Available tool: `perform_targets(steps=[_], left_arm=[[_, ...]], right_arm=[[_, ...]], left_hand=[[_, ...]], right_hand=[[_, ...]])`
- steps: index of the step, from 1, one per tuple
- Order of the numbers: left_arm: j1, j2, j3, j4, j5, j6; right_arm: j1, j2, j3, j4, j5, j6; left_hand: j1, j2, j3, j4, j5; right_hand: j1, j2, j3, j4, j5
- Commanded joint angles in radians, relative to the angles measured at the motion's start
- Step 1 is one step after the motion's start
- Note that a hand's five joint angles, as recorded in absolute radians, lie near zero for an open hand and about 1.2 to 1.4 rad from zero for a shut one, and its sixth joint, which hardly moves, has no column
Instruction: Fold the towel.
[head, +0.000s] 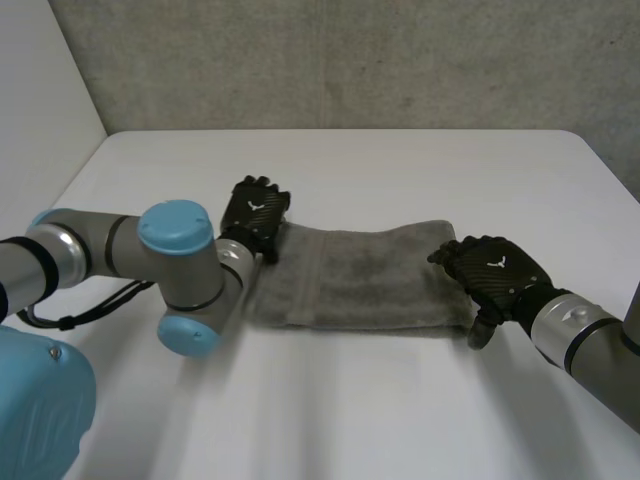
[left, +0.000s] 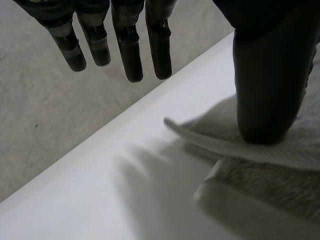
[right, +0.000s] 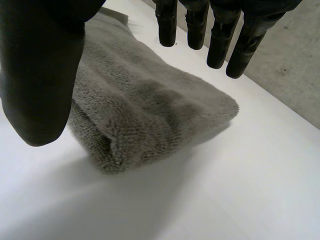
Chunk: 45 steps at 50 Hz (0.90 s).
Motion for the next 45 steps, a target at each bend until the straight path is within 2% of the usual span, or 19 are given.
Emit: perform_targets(steps=[1, 4, 9, 19, 26, 29, 31, 32, 33, 34, 35, 45], left_arm=[[0.033, 0.053, -0.062, -0.004, 0.0, 0.018], [0.027, 0.136, -0.117, -0.006, 0.001, 0.012], [0.008, 0.259, -0.222, -0.006, 0.003, -0.002], [-0.022, 0.423, -0.404, -0.01, 0.01, -0.087], [-0.016, 0.459, -0.472, -0.012, 0.012, -0.091], [-0.015, 0.472, -0.499, -0.012, 0.013, -0.091], [-0.013, 0.48, -0.51, -0.012, 0.013, -0.092], [-0.01, 0.486, -0.518, -0.012, 0.013, -0.092], [-0.01, 0.486, -0.518, -0.012, 0.013, -0.092], [-0.009, 0.491, -0.525, -0.012, 0.013, -0.092], [-0.006, 0.497, -0.533, -0.012, 0.013, -0.092], [0.033, 0.555, -0.577, -0.012, 0.016, -0.094]], right_arm=[[-0.045, -0.018, 0.012, 0.012, -0.009, 0.011], [-0.043, -0.018, 0.015, 0.01, -0.011, 0.022], [-0.043, -0.005, 0.033, -0.009, -0.015, 0.044], [-0.042, 0.061, 0.044, -0.04, -0.041, 0.044], [-0.042, 0.104, 0.03, -0.065, -0.04, 0.04], [-0.042, 0.117, 0.022, -0.068, -0.038, 0.036], [-0.046, 0.121, 0.019, -0.068, -0.04, 0.036], [-0.046, 0.121, 0.019, -0.068, -0.04, 0.036], [-0.053, 0.118, 0.019, -0.068, -0.04, 0.036], [-0.053, 0.117, 0.019, -0.068, -0.04, 0.036], [-0.054, 0.113, 0.019, -0.068, -0.04, 0.031], [-0.086, 0.085, -0.017, -0.052, -0.054, 0.005]], left_hand=[[-0.017, 0.001, -0.042, -0.056, 0.003], [-0.019, -0.002, -0.042, -0.056, 0.0], [-0.031, -0.014, -0.042, -0.056, -0.011], [-0.037, -0.02, -0.042, -0.056, -0.017], [-0.04, -0.023, -0.042, -0.056, -0.02], [-0.043, -0.026, -0.042, -0.056, -0.023], [-0.046, -0.028, -0.042, -0.056, -0.026], [-0.046, -0.028, -0.042, -0.056, -0.026], [-0.046, -0.028, -0.042, -0.056, -0.026], [-0.049, -0.031, -0.042, -0.056, -0.029], [-0.049, -0.031, -0.042, -0.056, -0.029], [-0.052, -0.034, -0.042, -0.056, -0.032]], right_hand=[[-0.053, -0.063, -0.05, -0.078, -0.057], [-0.045, -0.056, -0.05, -0.078, -0.05], [0.233, 0.222, -0.05, -0.078, 0.229], [0.28, 0.27, -0.05, -0.078, 0.276], [0.351, 0.34, -0.05, -0.078, 0.347], [0.466, 0.455, -0.05, -0.078, 0.461], [0.828, 0.817, -0.05, -0.078, 0.823], [0.83, 0.819, -0.05, -0.078, 0.825], [0.992, 0.982, -0.05, -0.078, 0.988], [0.994, 0.983, -0.05, -0.078, 0.99], [1.131, 1.12, -0.05, -0.078, 1.126], [1.169, 1.158, -0.05, -0.078, 1.165]])
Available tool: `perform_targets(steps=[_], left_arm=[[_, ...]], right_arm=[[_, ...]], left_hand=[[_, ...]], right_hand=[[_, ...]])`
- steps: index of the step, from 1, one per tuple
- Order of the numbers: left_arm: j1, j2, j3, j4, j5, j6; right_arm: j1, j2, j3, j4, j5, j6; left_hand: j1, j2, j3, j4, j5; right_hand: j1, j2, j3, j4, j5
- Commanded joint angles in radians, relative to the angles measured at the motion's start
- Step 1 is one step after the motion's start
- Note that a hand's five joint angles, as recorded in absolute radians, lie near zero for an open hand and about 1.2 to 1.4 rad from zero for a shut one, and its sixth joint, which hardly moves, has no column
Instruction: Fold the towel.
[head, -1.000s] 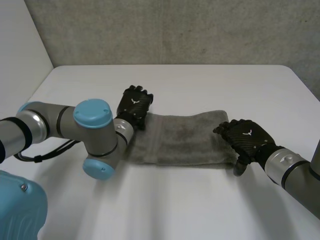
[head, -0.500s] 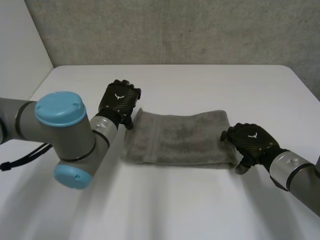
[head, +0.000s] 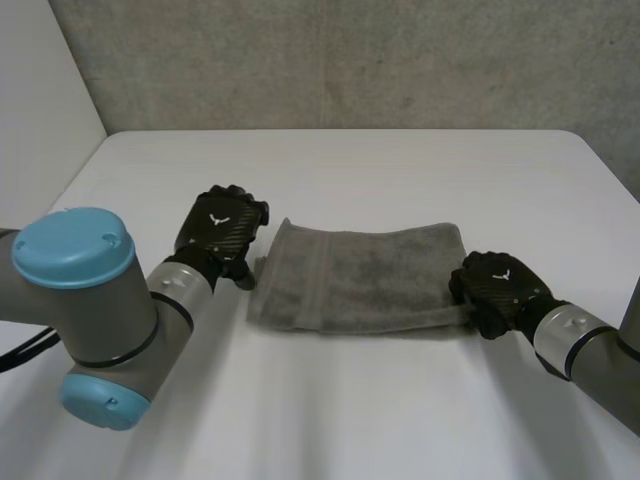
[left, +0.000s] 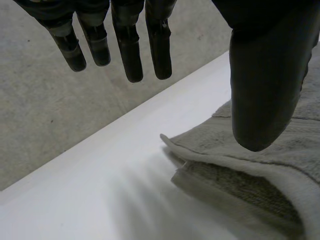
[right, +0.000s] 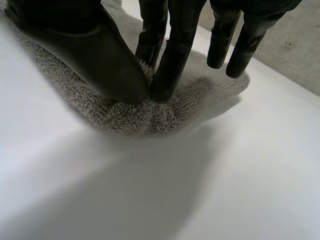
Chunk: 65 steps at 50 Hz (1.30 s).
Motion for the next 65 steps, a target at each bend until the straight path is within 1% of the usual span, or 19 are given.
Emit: perform_targets(steps=[1, 9, 14, 16, 19, 21, 22, 24, 35, 42, 43, 44, 45, 46, 48, 49, 50, 59, 65], left_arm=[[0.028, 0.052, -0.039, 0.0, 0.004, -0.001], [0.055, 0.086, -0.073, 0.0, 0.005, -0.013], [0.062, 0.09, -0.074, 0.0, 0.004, -0.029], [0.062, 0.094, -0.077, 0.0, 0.004, -0.03], [0.062, 0.103, -0.079, 0.0, 0.002, -0.032], [0.062, 0.107, -0.081, 0.0, 0.002, -0.033], [0.062, 0.113, -0.081, 0.0, -0.001, -0.033], [0.062, 0.12, -0.081, 0.002, -0.002, -0.033], [0.063, 0.159, -0.088, 0.002, -0.009, -0.065], [0.069, 0.161, -0.094, 0.002, -0.006, -0.067], [0.069, 0.161, -0.094, 0.002, -0.006, -0.067], [0.069, 0.161, -0.094, 0.002, -0.004, -0.069], [0.069, 0.161, -0.094, 0.002, -0.004, -0.069], [0.068, 0.16, -0.091, 0.005, -0.004, -0.069], [0.068, 0.158, -0.087, 0.008, -0.004, -0.069], [0.066, 0.155, -0.081, 0.009, -0.004, -0.069], [0.066, 0.155, -0.081, 0.009, -0.004, -0.069], [0.022, 0.147, -0.015, 0.012, -0.004, -0.101], [-0.001, 0.086, 0.05, 0.002, 0.002, -0.18]], right_arm=[[-0.041, -0.021, -0.043, 0.021, -0.011, -0.03], [-0.037, -0.098, -0.152, 0.099, -0.022, -0.107], [0.058, -0.102, -0.246, 0.143, -0.024, -0.09], [0.163, -0.075, -0.304, 0.146, -0.021, -0.09], [0.21, -0.044, -0.327, 0.146, -0.011, -0.095], [0.323, 0.04, -0.394, 0.152, -0.004, -0.093], [0.324, 0.04, -0.395, 0.153, -0.004, -0.093], [0.418, 0.112, -0.451, 0.163, -0.002, -0.092], [0.622, 0.292, -0.572, 0.166, 0.065, -0.095], [0.638, 0.324, -0.597, 0.166, 0.107, -0.092], [0.632, 0.323, -0.596, 0.168, 0.117, -0.084], [0.632, 0.323, -0.596, 0.168, 0.117, -0.084], [0.626, 0.323, -0.587, 0.166, 0.125, -0.078], [0.626, 0.323, -0.586, 0.166, 0.125, -0.078], [0.621, 0.297, -0.562, 0.166, 0.14, -0.041], [0.621, 0.297, -0.562, 0.166, 0.14, -0.041], [0.61, 0.26, -0.548, 0.169, 0.148, -0.004], [0.456, -0.03, -0.384, 0.16, 0.127, 0.239], [0.383, -0.081, -0.324, 0.156, 0.122, 0.281]], left_hand=[[-0.052, -0.034, -0.042, -0.056, -0.011], [-0.052, -0.034, -0.042, -0.056, -0.011], [-0.052, -0.034, -0.042, -0.056, -0.011], [-0.052, -0.034, -0.042, -0.056, -0.011], [-0.052, -0.034, -0.042, -0.056, -0.011], [-0.052, -0.034, -0.042, -0.056, -0.011], [-0.052, -0.034, -0.042, -0.056, -0.011], [-0.052, -0.034, -0.042, -0.056, -0.011], [-0.055, -0.037, -0.042, -0.056, -0.014], [-0.055, -0.037, -0.042, -0.056, -0.014], [-0.055, -0.037, -0.042, -0.056, -0.014], [-0.055, -0.037, -0.042, -0.056, -0.014], [-0.055, -0.037, -0.042, -0.056, -0.014], [-0.055, -0.037, -0.042, -0.056, -0.014], [-0.055, -0.037, -0.042, -0.056, -0.014], [-0.055, -0.037, -0.042, -0.056, -0.014], [-0.055, -0.037, -0.042, -0.056, -0.014], [-0.058, -0.04, -0.042, -0.056, -0.017], [-0.058, -0.04, -0.042, -0.056, -0.017]], right_hand=[[0.155, 0.109, -0.05, -0.078, 0.08], [0.155, 0.109, -0.05, -0.078, 0.08], [0.155, 0.109, -0.05, -0.078, 0.08], [0.155, 0.109, -0.05, -0.078, 0.08], [0.155, 0.109, -0.05, -0.078, 0.08], [0.155, 0.109, -0.05, -0.078, 0.08], [0.155, 0.109, -0.05, -0.078, 0.08], [0.155, 0.109, -0.05, -0.078, 0.08], [0.155, 0.109, -0.05, -0.078, 0.08], [0.155, 0.109, -0.05, -0.078, 0.08], [-0.012, -0.058, -0.05, -0.078, -0.088], [-0.014, -0.06, -0.05, -0.078, -0.09], [-0.368, -0.415, -0.05, -0.078, -0.444], [-0.372, -0.418, -0.05, -0.078, -0.448], [-0.854, -0.901, -0.05, -0.078, -0.93], [-0.856, -0.903, -0.05, -0.078, -0.932], [-1.066, -1.112, -0.05, -0.078, -1.141], [-1.066, -1.113, -0.05, -0.078, -1.142], [-1.066, -1.113, -0.05, -0.078, -1.142]])
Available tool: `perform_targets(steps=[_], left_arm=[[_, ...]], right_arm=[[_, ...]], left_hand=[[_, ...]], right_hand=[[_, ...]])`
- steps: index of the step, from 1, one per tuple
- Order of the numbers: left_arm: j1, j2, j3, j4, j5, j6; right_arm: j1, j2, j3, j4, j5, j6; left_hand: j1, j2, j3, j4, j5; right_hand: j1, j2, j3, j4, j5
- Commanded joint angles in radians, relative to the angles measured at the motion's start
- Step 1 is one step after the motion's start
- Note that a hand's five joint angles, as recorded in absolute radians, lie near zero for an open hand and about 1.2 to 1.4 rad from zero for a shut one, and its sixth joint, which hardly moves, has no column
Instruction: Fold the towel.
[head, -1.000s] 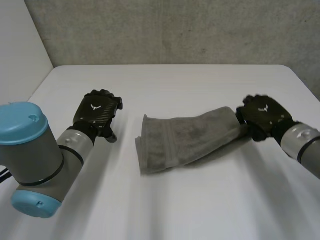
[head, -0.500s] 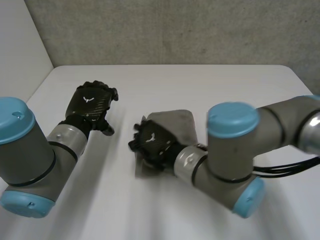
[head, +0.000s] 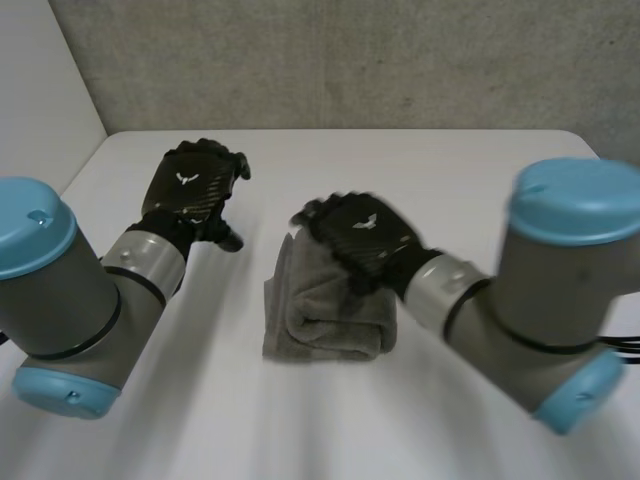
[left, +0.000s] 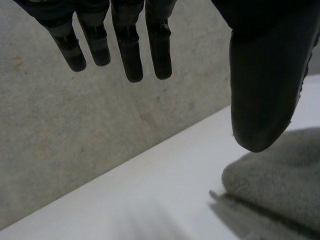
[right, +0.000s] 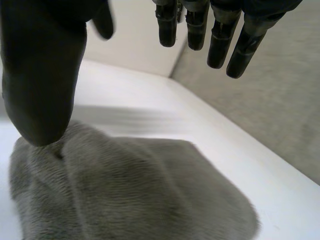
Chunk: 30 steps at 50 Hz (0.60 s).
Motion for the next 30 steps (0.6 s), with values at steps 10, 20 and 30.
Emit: perform_targets(steps=[10, 20, 30], left_arm=[[-0.126, -0.197, 0.156, -0.012, 0.007, -0.1], [-0.164, -0.305, 0.19, -0.032, 0.009, -0.091], [-0.101, -0.317, 0.155, -0.052, 0.009, -0.089]], right_arm=[[-0.228, 0.075, 0.058, -0.002, -0.049, 0.086], [-0.22, 0.255, -0.072, 0.007, -0.037, 0.165], [-0.214, 0.321, -0.155, 0.011, -0.045, 0.28]], left_hand=[[-0.055, -0.037, -0.042, -0.056, -0.006], [-0.049, -0.031, -0.042, -0.056, 0.0], [-0.049, -0.031, -0.042, -0.056, 0.0]], right_hand=[[-0.056, -0.068, -0.05, -0.078, -0.058], [-0.056, -0.068, -0.05, -0.078, -0.058], [-0.056, -0.068, -0.05, -0.078, -0.058]])
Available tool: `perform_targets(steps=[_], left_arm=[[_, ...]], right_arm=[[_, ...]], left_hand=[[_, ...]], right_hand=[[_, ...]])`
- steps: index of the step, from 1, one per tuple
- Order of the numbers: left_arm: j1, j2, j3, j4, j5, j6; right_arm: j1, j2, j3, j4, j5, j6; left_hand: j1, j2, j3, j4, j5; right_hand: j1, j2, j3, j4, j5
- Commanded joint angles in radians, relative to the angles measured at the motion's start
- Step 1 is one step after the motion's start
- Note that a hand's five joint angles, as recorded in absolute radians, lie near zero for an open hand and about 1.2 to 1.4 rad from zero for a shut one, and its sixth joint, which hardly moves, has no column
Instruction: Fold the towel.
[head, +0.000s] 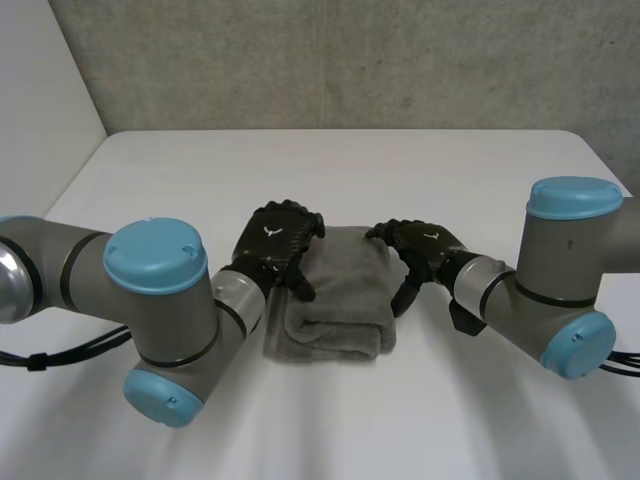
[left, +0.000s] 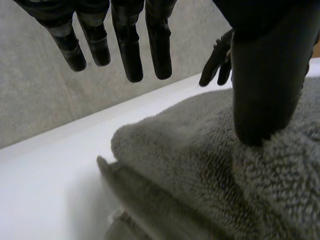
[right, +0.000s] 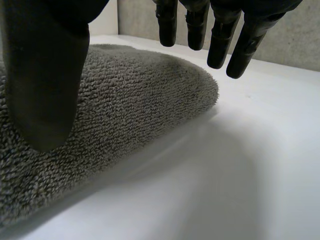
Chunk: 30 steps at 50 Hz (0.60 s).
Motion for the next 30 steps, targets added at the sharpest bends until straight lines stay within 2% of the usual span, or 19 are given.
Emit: perform_targets(steps=[1, 10, 17, 24, 30], left_arm=[[0.06, 0.001, -0.047, -0.022, 0.002, 0.001], [0.103, 0.005, -0.114, -0.024, 0.002, 0.067], [0.106, 0.005, -0.139, -0.022, 0.002, 0.087], [0.103, 0.013, -0.143, -0.022, 0.002, 0.087], [0.105, 0.037, -0.143, -0.027, 0.002, 0.087]], right_arm=[[0.004, 0.032, -0.049, 0.002, -0.003, 0.057], [0.033, 0.106, -0.114, 0.065, -0.003, 0.051], [0.055, 0.155, -0.153, 0.107, -0.003, 0.044], [0.07, 0.143, -0.158, 0.116, -0.004, 0.044], [0.063, 0.08, -0.147, 0.128, -0.001, 0.039]], left_hand=[[-0.049, -0.031, -0.042, -0.056, 0.0], [-0.049, -0.031, -0.042, -0.056, 0.0], [-0.049, -0.031, -0.042, -0.056, 0.0], [-0.049, -0.031, -0.042, -0.056, 0.0], [-0.052, -0.034, -0.042, -0.056, -0.003]], right_hand=[[-0.053, -0.068, -0.05, -0.078, -0.058], [-0.053, -0.068, -0.05, -0.078, -0.058], [-0.053, -0.068, -0.05, -0.078, -0.058], [-0.053, -0.068, -0.05, -0.078, -0.058], [-0.053, -0.068, -0.05, -0.078, -0.058]])
